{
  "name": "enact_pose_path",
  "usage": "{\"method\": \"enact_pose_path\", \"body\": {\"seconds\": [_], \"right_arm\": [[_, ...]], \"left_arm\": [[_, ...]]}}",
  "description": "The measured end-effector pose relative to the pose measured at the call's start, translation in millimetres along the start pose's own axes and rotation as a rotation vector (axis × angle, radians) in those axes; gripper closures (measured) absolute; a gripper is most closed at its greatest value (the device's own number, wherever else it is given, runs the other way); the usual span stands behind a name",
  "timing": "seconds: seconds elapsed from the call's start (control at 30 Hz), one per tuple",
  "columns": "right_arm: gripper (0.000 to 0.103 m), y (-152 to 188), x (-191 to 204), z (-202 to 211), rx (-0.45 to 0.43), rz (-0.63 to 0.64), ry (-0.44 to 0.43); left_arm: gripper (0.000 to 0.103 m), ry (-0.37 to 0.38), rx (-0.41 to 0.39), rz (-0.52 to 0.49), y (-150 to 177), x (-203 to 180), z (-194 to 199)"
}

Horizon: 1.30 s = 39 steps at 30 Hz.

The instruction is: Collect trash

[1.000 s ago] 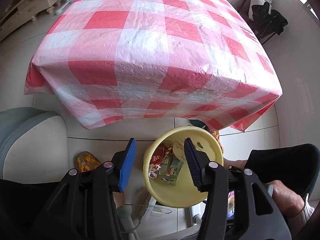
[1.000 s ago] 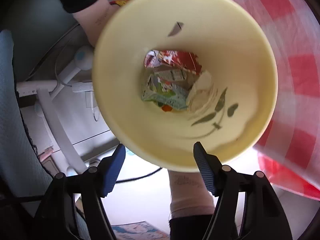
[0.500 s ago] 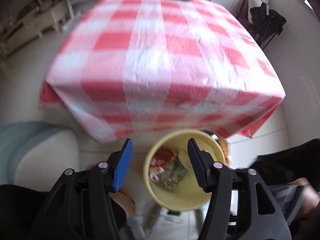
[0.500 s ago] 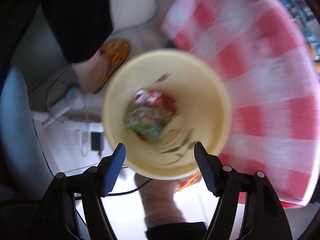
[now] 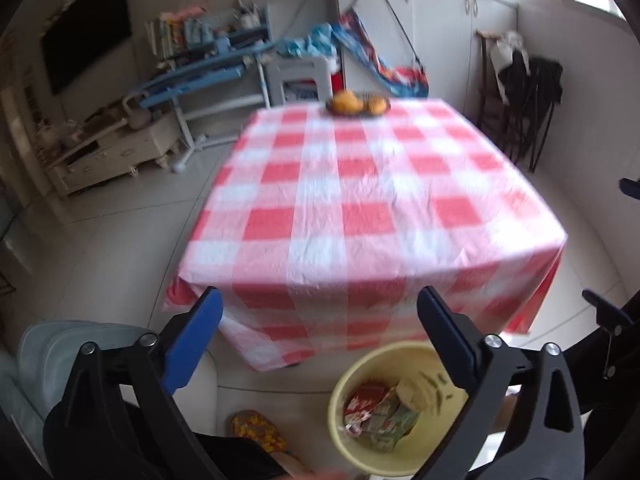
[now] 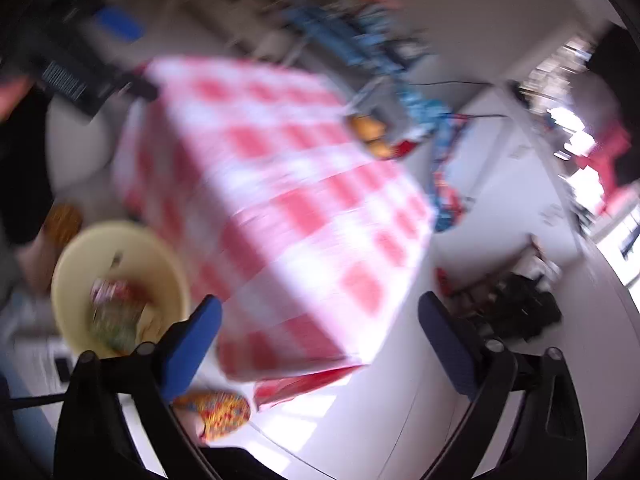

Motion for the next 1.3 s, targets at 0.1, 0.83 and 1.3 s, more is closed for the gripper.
{"method": "enact_pose_path", "body": {"seconds": [0.1, 0.83, 1.3], "right_arm": [[0.008, 4.1, -24.0, 19.6, 0.029, -0.223, 0.051], [0.008, 22.7, -6.6, 27.7, 0.086, -0.541, 0.268], [0.008, 29.6, -7.7, 22.9, 0.128, -0.545, 0.281]], "left_arm": [[0.007, -0.002, -0.049, 0.012, -3.0, -5.4, 19.6], [0.007, -0.027, -0.1, 0.116, 19.4, 36.0, 28.1], [0.007, -0.046, -0.083, 0.077, 23.8, 30.0, 14.3]]}}
Point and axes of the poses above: each gripper's, at about its wrist camera, not at the fingertips, and z roughly against the way its jaws point, x to its left, y to its underside, the point moved 6 cm from there along -z, roughly the way its jaws point, and after that the axes turned 13 degrees about y, right-handed, at the moved point
